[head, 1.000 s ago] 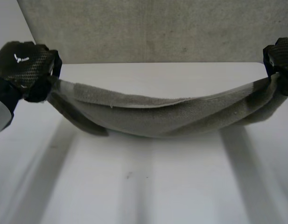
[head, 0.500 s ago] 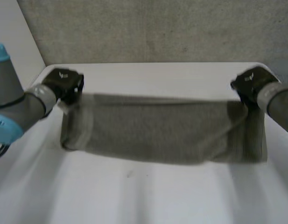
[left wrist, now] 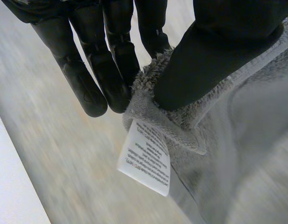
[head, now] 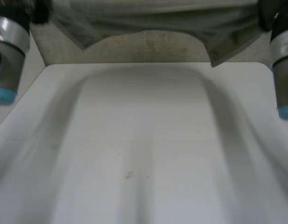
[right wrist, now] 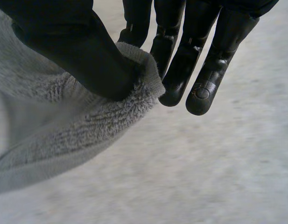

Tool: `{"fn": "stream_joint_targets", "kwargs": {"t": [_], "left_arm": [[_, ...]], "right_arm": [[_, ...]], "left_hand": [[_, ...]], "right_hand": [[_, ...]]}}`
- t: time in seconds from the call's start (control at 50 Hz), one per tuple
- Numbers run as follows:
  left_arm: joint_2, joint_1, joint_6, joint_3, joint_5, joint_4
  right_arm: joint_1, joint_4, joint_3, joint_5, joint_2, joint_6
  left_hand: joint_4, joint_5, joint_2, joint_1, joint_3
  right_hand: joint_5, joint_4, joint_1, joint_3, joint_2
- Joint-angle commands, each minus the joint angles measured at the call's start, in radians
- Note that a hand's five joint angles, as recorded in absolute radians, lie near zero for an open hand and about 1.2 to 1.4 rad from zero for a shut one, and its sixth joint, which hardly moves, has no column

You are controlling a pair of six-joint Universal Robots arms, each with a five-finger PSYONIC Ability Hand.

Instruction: Fold the towel.

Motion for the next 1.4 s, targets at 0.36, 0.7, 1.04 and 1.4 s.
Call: {"fn": "stream_joint_targets", "kwargs": {"t": [0.36, 0.7, 1.04, 1.4], "left_arm": [[-0.198, 0.011, 0.125, -0.494, 0.001, 0.102], [0.270, 0.111, 0.268, -0.692, 0.006, -0.484], [0.249, 0.192, 0.311, -0.672, 0.213, -0.487], [-0.207, 0.076, 0.210, -0.247, 0.115, -0.180]], "right_arm": [[-0.131, 0.140, 0.316, -0.220, 0.245, 0.052], [-0.245, 0.938, 0.331, -0.238, -0.134, -0.115], [-0.249, 0.714, 0.340, -0.317, -0.070, -0.203], [-0.131, 0.003, 0.210, -0.195, 0.278, -0.139]], "left_hand": [[0.178, 0.196, 0.180, 0.227, 0.180], [0.178, 0.196, 0.180, 0.227, 0.180], [0.178, 0.196, 0.180, 0.227, 0.180], [0.178, 0.196, 0.180, 0.227, 0.180]], "right_hand": [[0.219, 0.202, 0.393, 0.206, 0.217], [0.219, 0.202, 0.393, 0.206, 0.217], [0.219, 0.202, 0.393, 0.206, 0.217], [0.219, 0.202, 0.393, 0.206, 0.217]]}}
